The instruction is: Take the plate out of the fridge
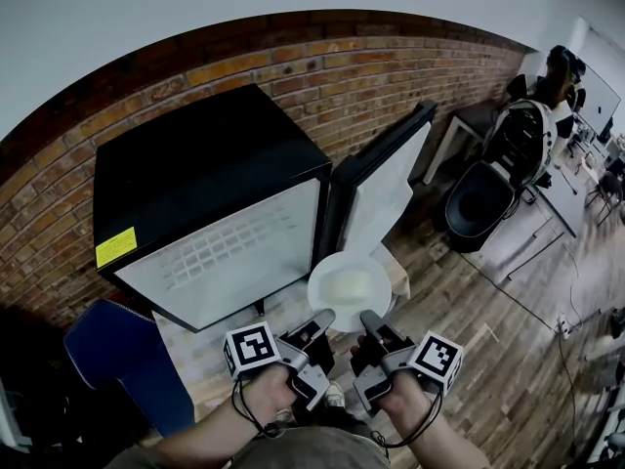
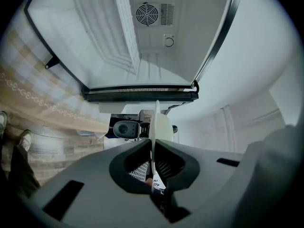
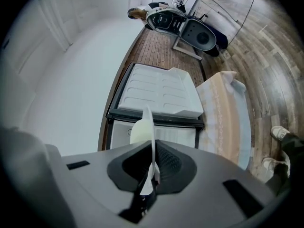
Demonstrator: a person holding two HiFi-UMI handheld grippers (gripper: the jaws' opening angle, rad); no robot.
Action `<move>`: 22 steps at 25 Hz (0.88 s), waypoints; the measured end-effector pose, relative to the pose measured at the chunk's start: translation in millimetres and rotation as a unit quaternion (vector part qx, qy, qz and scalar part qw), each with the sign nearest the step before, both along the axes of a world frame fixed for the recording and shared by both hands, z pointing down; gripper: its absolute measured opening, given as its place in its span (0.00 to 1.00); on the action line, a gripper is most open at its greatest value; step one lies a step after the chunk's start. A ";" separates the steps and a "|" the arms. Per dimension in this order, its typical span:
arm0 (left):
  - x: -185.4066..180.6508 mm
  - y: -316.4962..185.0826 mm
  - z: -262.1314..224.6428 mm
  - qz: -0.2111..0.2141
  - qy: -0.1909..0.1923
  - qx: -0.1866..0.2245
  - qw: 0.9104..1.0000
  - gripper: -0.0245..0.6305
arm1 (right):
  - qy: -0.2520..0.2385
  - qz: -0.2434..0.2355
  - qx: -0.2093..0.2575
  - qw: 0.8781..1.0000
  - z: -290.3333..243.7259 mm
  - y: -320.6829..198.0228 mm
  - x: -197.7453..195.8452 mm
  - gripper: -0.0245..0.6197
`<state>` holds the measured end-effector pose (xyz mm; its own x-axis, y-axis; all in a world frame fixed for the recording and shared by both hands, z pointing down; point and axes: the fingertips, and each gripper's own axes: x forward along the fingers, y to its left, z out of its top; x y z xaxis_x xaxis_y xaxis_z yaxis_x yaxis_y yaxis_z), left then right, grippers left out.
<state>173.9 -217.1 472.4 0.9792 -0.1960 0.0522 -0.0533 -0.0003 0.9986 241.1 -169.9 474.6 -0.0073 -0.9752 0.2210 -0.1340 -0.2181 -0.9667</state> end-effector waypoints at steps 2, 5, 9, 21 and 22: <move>2.6 6.0 8.3 0.007 -0.005 -0.004 1.000 0.08 | -0.003 0.003 -0.007 1.000 8.3 6.8 1.9 0.09; 5.0 13.9 19.9 0.015 -0.014 -0.011 1.000 0.08 | -0.014 0.008 -0.019 1.000 20.5 15.9 3.4 0.09; 6.3 21.5 29.1 0.020 -0.023 -0.019 0.999 0.08 | -0.027 0.010 -0.027 0.999 30.7 24.0 4.0 0.09; 3.0 21.6 29.7 0.013 -0.024 -0.014 1.000 0.08 | -0.030 0.000 -0.027 0.999 32.0 23.9 1.4 0.09; 3.1 21.1 29.7 0.012 -0.023 -0.014 1.000 0.08 | -0.030 0.000 -0.027 0.999 32.2 23.4 1.7 0.09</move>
